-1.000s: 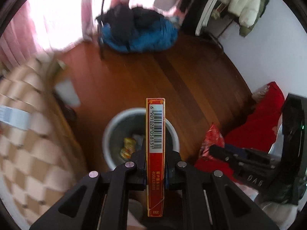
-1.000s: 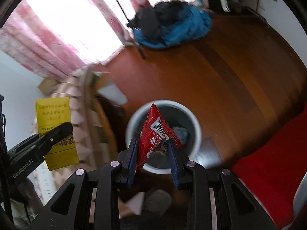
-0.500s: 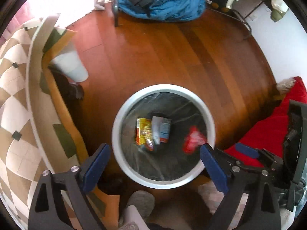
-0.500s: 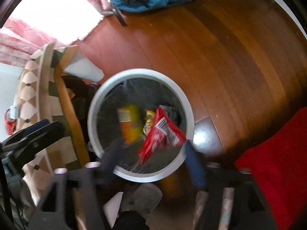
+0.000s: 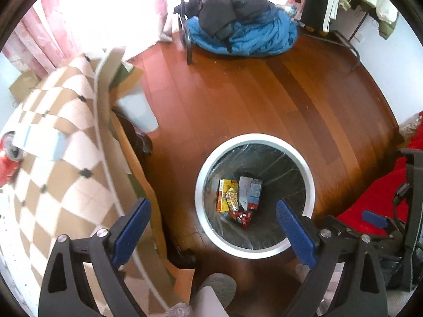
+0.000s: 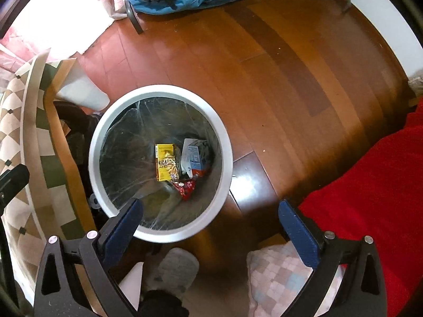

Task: Collect trash
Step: 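Open both tools over the white bin to drop the bag and box, then grasp the white-blue box with the right tool while the left tool grasps the brown snack bag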

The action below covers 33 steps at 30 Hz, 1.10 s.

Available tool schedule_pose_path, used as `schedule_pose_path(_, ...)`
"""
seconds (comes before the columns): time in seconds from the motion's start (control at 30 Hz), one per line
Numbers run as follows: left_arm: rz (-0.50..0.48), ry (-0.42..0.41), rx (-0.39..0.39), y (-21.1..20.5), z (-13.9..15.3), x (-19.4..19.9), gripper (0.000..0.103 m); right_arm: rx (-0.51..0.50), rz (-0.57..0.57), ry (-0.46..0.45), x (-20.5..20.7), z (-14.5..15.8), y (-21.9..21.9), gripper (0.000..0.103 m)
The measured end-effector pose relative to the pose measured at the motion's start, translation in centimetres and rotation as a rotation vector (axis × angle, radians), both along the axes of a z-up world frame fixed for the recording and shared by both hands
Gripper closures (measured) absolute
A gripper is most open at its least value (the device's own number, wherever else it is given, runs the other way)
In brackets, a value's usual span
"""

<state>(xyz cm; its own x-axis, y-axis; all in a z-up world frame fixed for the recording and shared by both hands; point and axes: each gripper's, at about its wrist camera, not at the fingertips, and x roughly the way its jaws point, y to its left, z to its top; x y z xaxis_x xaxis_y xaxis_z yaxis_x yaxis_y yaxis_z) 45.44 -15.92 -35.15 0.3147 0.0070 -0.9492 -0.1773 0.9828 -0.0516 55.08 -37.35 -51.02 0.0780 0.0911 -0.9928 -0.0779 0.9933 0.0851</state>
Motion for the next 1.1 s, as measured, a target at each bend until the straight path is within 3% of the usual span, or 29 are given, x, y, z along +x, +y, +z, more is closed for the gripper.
schedule_pose_path(0.13,0.033,-0.072,0.047,1.1,4.6,-1.6,0.006,0.026,-0.021,-0.043,-1.1,3.7,-0.3,0.000)
schedule_pose_path(0.23,0.081,-0.137,0.075,3.3,8.4,-2.9,0.006,0.071,-0.032,-0.106,-1.9,7.9,0.4,0.000)
schedule_pose_path(0.33,0.128,-0.203,0.055,6.4,11.8,-4.3,0.006,0.137,-0.008,-0.181,-2.5,13.0,2.2,0.000)
schedule_pose_path(0.47,0.234,-0.289,0.067,13.0,15.7,-7.3,0.006,0.210,0.115,-0.259,-3.3,19.6,8.5,0.000)
schedule_pose_path(0.57,0.323,-0.298,0.136,18.2,16.1,-9.3,0.006,0.224,0.252,-0.270,-3.7,22.2,15.2,0.000)
schedule_pose_path(0.73,0.481,-0.245,0.196,26.4,13.8,-12.4,0.002,0.159,0.454,-0.224,-4.4,21.5,27.7,0.000)
schedule_pose_path(0.87,0.618,-0.173,0.230,32.8,10.3,-15.5,0.002,0.069,0.600,-0.179,-4.1,18.1,37.1,0.000)
schedule_pose_path(1.03,0.718,-0.083,0.218,37.2,5.7,-18.5,0.002,-0.078,0.732,-0.160,-2.9,13.2,44.9,0.002)
schedule_pose_path(1.1,0.737,-0.063,0.204,38.4,4.4,-19.5,0.002,-0.115,0.757,-0.150,-2.2,11.5,47.0,0.011)
